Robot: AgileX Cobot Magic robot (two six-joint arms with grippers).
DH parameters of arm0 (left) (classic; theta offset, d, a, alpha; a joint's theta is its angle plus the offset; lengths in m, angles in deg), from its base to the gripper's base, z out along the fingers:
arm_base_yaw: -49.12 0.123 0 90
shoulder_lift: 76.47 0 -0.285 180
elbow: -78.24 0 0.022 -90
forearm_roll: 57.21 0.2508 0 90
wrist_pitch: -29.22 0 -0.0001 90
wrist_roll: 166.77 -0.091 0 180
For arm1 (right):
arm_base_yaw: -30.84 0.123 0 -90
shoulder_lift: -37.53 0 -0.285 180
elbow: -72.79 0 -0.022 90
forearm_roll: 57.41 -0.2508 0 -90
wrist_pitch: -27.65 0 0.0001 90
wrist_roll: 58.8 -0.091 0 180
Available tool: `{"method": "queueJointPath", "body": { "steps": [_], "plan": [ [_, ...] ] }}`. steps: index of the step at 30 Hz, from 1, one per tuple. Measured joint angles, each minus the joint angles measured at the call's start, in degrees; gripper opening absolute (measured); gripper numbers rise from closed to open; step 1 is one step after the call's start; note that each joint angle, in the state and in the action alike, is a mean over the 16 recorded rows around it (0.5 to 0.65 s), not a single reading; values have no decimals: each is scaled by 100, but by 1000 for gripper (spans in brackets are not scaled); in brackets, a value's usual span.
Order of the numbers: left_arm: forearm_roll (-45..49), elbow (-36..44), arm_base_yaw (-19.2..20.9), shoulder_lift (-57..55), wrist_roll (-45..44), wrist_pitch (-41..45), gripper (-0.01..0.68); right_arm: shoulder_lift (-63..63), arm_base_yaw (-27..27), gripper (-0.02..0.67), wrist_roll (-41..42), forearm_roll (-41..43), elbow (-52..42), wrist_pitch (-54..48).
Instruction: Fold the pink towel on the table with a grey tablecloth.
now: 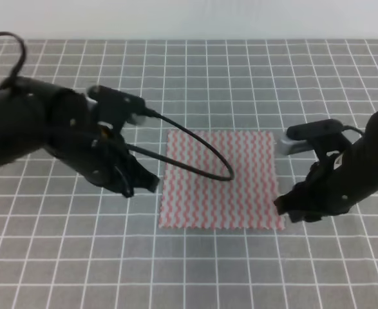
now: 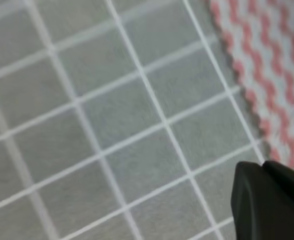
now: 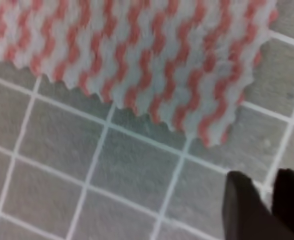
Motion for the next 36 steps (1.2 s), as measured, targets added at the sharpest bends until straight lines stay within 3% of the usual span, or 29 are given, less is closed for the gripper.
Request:
{"method": "queueJointPath", "body": {
  "steps": [7,14,25,36],
  "plan": [
    [-407,-414,-87,-528,-518,420,-2,501,55,288,-258,-208,47,391],
    [-598,-443,-93,-564,-700,398,-2,865,54,325,-374,-421,75,706],
    [-590,-443,-93,-564,-699,390,-2,1179,51,291,-363,-670,301,725],
    [-516,-443,-92,-574,-721,386,-2,1270,55,139,-351,-727,557,549]
  ]
}}
